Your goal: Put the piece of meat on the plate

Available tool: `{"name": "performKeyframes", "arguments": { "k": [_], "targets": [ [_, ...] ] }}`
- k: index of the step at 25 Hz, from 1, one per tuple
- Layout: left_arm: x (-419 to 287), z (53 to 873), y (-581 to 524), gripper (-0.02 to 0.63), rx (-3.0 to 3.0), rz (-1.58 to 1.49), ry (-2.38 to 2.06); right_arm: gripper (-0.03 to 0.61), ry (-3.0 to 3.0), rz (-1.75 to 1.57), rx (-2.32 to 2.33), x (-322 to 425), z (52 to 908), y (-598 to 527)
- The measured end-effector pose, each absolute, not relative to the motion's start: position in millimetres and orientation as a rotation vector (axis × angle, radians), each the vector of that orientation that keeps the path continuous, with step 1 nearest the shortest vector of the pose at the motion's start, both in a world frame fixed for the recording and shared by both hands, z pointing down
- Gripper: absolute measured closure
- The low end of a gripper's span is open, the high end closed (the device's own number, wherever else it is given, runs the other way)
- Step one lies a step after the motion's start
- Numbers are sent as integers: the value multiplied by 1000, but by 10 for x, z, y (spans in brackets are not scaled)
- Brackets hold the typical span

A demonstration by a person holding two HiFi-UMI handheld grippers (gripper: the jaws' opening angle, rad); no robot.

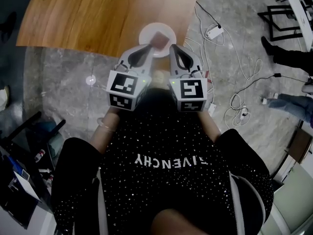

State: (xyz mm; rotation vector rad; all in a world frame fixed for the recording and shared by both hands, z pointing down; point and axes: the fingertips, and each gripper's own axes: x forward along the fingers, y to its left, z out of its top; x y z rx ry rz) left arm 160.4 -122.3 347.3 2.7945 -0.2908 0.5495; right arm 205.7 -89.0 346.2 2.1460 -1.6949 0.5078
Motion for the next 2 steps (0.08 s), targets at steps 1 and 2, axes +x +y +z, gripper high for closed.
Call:
{"name": "performKeyframes", "arguments": {
  "k": [1, 2],
  "targets": [
    [1609, 3464, -1224, 604, 2796, 550, -291, 569, -1684, 478, 2147, 2078, 3454, -883],
    [1614, 3455, -1225, 604, 2798, 550, -291, 569, -1674, 449, 2147, 2098, 3446, -877]
  ]
}}
